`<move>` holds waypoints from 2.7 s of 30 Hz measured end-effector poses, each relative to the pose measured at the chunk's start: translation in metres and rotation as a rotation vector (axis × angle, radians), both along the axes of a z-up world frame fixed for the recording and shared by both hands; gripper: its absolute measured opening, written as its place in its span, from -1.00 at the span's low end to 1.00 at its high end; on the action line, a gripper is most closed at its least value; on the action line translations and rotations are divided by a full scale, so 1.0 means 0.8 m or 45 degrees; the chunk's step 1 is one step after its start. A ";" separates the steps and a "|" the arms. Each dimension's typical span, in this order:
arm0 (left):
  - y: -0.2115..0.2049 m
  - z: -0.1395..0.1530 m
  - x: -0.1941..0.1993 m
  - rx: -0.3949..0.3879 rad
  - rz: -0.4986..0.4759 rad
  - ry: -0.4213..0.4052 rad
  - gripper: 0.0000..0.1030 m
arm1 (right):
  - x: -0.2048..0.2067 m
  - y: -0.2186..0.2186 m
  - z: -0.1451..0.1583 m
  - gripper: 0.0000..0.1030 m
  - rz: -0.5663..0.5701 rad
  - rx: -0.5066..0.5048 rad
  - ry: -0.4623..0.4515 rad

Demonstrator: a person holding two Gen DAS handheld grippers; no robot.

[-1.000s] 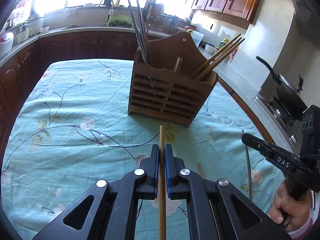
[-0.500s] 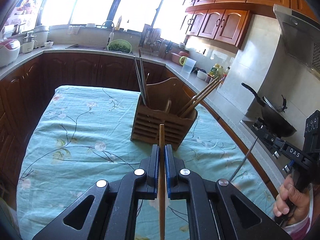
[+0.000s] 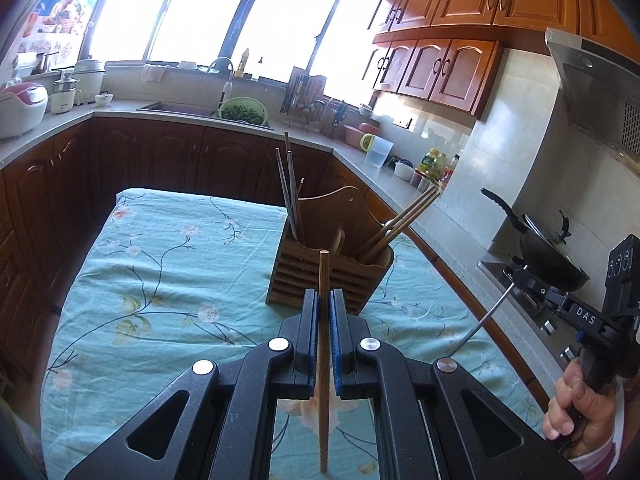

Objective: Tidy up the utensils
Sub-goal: 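Lift both held chopsticks and lower them into the wooden caddy, then open both tools to release the chopsticks into the caddy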

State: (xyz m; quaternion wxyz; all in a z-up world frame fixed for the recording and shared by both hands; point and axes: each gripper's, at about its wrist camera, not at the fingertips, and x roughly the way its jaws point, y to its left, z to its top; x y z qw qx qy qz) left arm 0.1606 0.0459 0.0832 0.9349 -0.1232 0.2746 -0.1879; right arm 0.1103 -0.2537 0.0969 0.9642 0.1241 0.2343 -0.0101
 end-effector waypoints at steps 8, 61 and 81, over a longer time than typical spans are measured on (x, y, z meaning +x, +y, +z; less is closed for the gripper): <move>0.006 0.008 0.004 -0.017 0.018 -0.034 -0.93 | 0.004 0.001 0.006 -0.92 0.005 -0.003 -0.021; -0.073 -0.053 0.192 -0.022 0.213 -0.270 -0.92 | 0.160 0.001 -0.017 -0.92 -0.080 -0.059 -0.115; -0.057 -0.046 0.184 -0.033 0.199 -0.211 -0.84 | 0.149 -0.010 -0.014 -0.75 -0.087 0.015 -0.104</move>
